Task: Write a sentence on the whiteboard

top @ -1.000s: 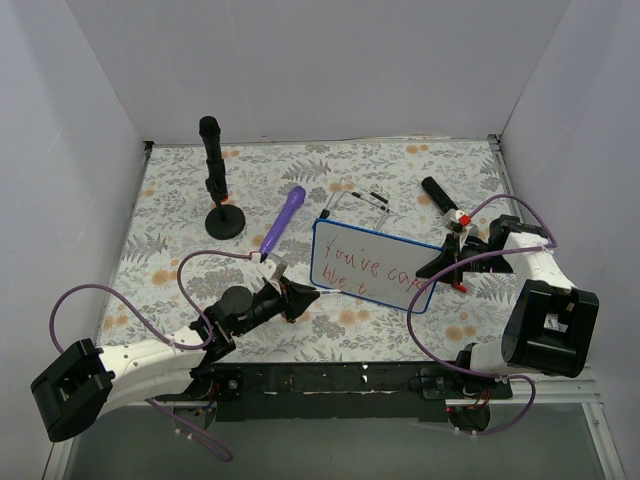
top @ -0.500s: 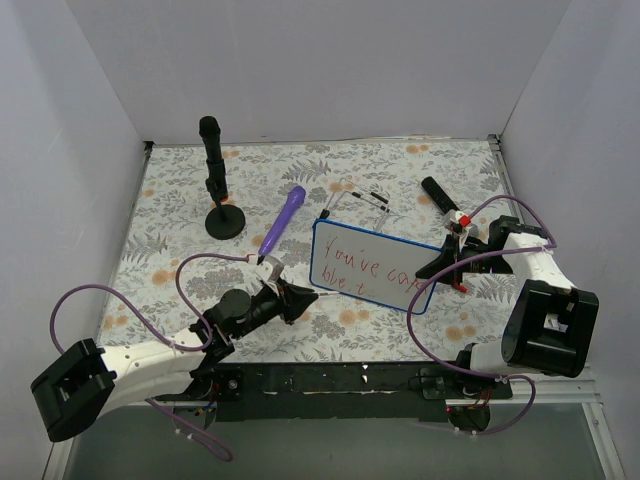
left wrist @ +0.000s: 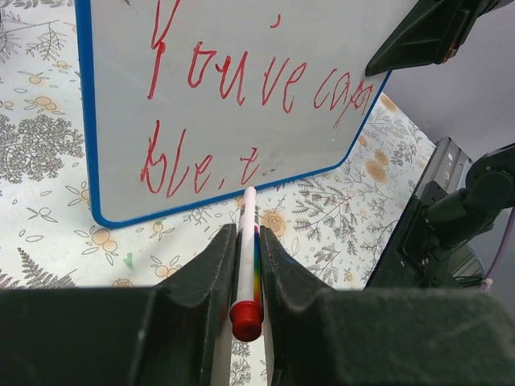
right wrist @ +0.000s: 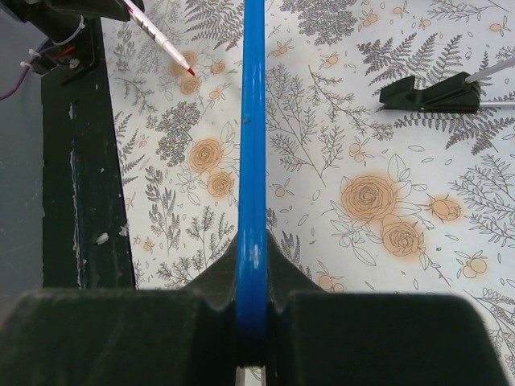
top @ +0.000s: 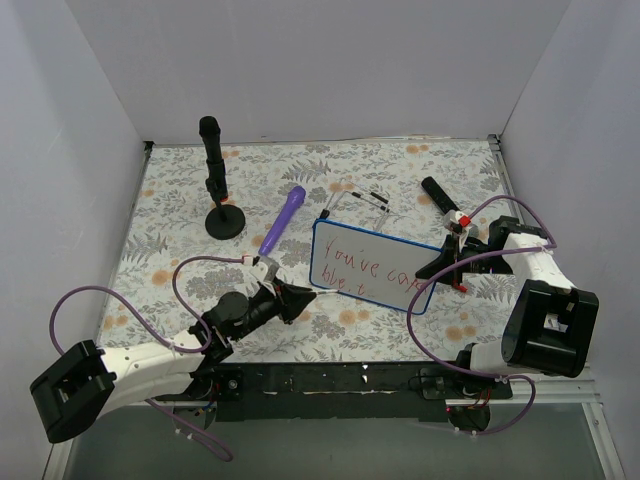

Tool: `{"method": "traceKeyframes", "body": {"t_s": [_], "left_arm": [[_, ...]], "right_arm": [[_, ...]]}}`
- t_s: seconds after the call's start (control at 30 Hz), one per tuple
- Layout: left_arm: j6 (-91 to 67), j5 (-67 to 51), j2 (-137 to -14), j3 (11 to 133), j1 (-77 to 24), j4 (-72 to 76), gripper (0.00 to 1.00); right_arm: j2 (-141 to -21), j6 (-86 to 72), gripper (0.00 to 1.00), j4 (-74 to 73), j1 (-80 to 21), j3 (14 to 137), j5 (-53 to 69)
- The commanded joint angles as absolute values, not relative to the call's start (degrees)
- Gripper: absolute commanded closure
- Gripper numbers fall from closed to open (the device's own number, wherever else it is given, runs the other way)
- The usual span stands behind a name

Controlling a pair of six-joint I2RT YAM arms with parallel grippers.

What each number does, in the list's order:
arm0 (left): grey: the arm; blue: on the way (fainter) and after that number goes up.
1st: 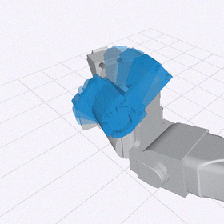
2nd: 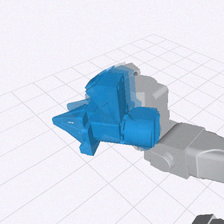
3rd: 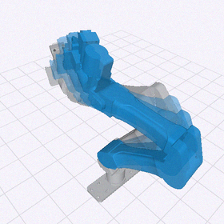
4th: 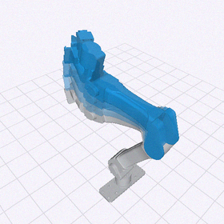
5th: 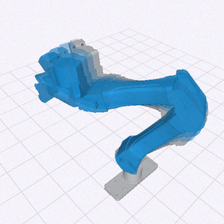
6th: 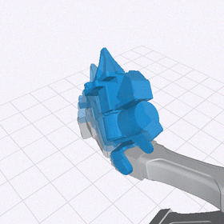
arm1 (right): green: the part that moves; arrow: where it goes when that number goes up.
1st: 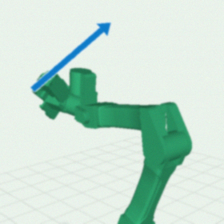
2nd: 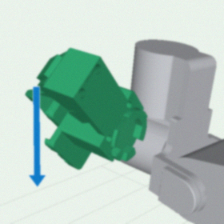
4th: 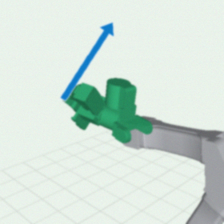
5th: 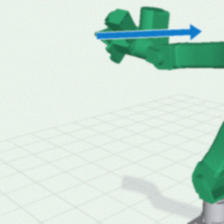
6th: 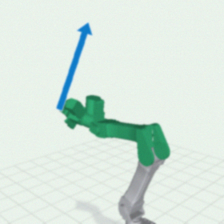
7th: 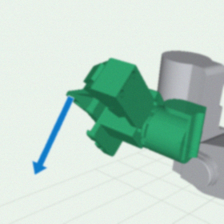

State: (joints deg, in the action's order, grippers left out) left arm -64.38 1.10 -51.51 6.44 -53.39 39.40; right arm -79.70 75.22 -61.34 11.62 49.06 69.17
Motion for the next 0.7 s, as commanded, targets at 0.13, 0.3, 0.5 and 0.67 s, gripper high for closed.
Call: {"method": "traceKeyframes", "body": {"t_s": [0.13, 0.3, 0.5, 0.67], "left_arm": [[-66.09, 2.72, -49.83, 4.75, -53.53, 42.36, 1.0], [-66.27, 1.85, -49.48, 4.92, -53.53, 42.45, 1.0], [-65.39, 1.41, -49.22, 5.8, -53.35, 41.66, 1.0], [-64.51, 0.09, -47.9, 6.41, -53.35, 40.61, 1.0]], "right_arm": [[-78.84, 75.94, 0.99, -61.44, 11.42, 48.6, 66.09], [-78.92, 75.94, 0.99, -61.43, 11.43, 48.52, 66.09], [-79.54, 76.38, 0.99, -61.52, 11.34, 48.52, 66.09], [-79.54, 77.17, 0.99, -61.96, 11.43, 48.34, 66.1]]}}
